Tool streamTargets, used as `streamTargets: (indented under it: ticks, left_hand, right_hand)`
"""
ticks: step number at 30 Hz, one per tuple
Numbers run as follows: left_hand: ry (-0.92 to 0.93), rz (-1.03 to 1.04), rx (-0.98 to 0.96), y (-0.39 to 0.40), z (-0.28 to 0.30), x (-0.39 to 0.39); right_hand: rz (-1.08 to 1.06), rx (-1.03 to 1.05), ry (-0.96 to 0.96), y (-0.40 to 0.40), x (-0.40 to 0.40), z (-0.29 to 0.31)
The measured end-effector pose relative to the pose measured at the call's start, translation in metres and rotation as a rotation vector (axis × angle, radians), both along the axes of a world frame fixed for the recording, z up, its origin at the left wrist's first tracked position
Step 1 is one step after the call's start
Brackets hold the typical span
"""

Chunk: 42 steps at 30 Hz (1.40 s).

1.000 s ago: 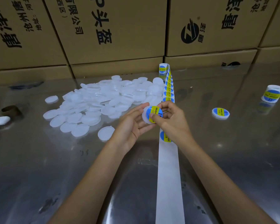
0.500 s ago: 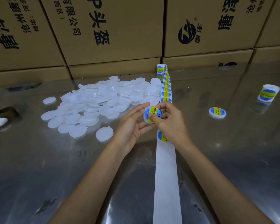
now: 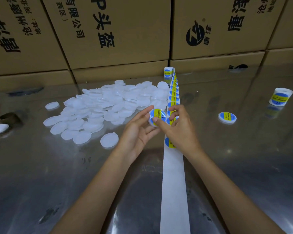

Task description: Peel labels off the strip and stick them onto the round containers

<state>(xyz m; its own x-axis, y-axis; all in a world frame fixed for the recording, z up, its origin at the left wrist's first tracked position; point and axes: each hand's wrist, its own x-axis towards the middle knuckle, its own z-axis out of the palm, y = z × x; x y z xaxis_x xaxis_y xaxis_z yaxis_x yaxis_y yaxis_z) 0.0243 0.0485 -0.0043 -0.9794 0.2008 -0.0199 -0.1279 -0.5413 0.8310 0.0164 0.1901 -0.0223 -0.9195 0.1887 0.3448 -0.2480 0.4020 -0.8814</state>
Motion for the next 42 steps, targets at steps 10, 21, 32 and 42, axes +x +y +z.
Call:
streamTargets:
  ticks: [10,21,32,42]
  left_hand:
    - [0.004,-0.078,0.174,0.004,0.003,0.002]
    - [0.232,0.063,-0.391,-0.004,0.000,0.003]
    - [0.250,0.199,-0.481,-0.014,0.007,0.002]
    - [0.234,0.308,-0.477,-0.016,0.007,0.000]
  right_hand:
    - [0.027,0.170,0.049,0.001,0.006,-0.002]
    - [-0.014,0.244,0.124,0.010,0.003,-0.004]
    - [0.189,0.118,0.083,0.005,0.011,-0.004]
    - [0.153,0.328,0.060,0.004,0.014,-0.008]
